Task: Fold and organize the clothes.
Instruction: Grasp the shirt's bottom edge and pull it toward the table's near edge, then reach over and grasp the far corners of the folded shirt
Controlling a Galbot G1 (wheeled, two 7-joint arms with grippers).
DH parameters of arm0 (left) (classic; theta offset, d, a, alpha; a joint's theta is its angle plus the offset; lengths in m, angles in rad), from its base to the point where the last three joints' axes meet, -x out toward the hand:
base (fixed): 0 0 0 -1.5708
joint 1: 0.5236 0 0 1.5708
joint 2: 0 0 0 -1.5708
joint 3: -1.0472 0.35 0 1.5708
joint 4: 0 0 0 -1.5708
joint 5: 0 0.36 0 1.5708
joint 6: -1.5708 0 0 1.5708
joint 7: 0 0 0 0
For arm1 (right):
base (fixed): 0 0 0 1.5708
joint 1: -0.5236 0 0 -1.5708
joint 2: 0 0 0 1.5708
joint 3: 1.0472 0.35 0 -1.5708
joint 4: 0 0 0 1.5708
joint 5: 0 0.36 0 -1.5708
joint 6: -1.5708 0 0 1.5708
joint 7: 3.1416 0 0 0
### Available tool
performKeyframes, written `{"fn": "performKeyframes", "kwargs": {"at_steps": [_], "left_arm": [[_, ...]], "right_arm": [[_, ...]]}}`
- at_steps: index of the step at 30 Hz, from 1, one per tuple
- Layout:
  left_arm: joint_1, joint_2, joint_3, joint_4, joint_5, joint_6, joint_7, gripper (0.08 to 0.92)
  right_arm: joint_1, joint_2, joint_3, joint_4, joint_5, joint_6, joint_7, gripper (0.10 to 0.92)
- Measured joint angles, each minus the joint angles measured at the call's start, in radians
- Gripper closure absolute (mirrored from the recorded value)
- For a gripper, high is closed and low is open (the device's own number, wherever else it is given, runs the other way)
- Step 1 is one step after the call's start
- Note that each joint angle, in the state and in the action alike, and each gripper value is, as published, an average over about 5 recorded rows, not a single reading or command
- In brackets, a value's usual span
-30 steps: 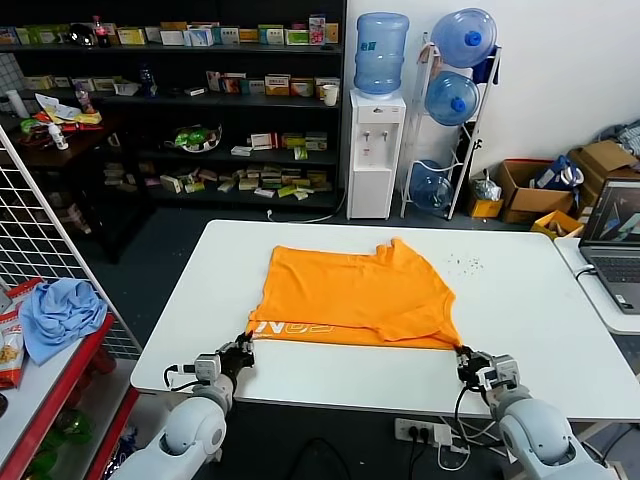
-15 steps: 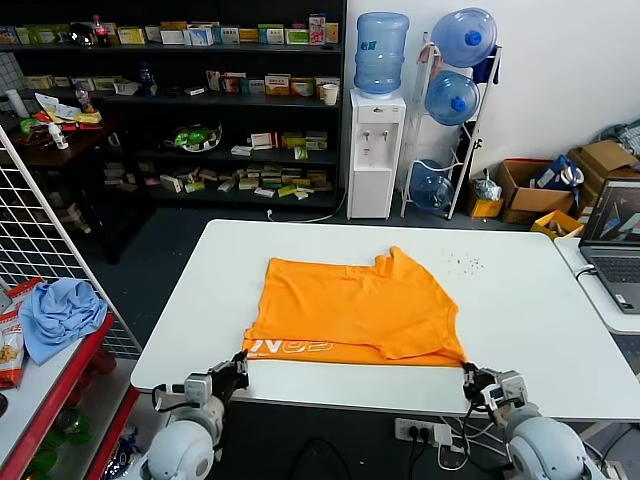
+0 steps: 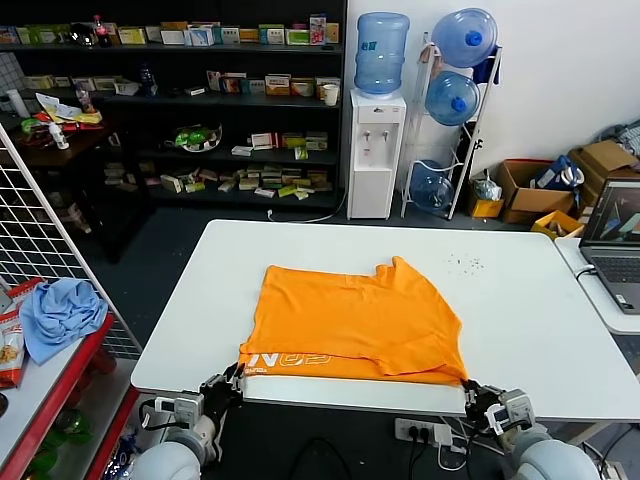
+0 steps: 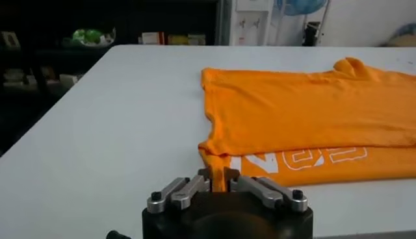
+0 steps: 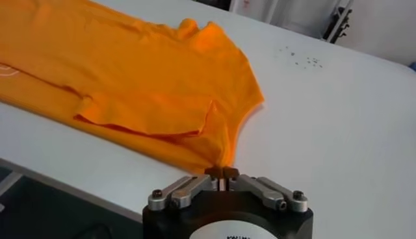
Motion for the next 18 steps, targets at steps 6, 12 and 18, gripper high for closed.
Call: {"fn": "performKeyframes", "kwargs": {"at_steps": [6, 12, 18], "left_arm": [[-0.014, 0.005, -0.021, -0.01, 0.03, 0.004, 0.019, 0.506], [-0.064, 0.0, -0.017, 0.011, 0.056, -0.014, 0.048, 0.333], [-0.18, -0.029, 0.014, 0.088, 0.067, -0.027, 0.081, 0.192]], "right_arm": [[0.01, -0.017, 0.009, 0.012, 0.024, 0.02, 0.01, 0.547], [0.079, -0.024, -0.002, -0.02, 0.06, 0.09, 0.012, 0.373], [0.222, -0.015, -0.043, -0.125, 0.105, 0.125, -0.01, 0.227]]}}
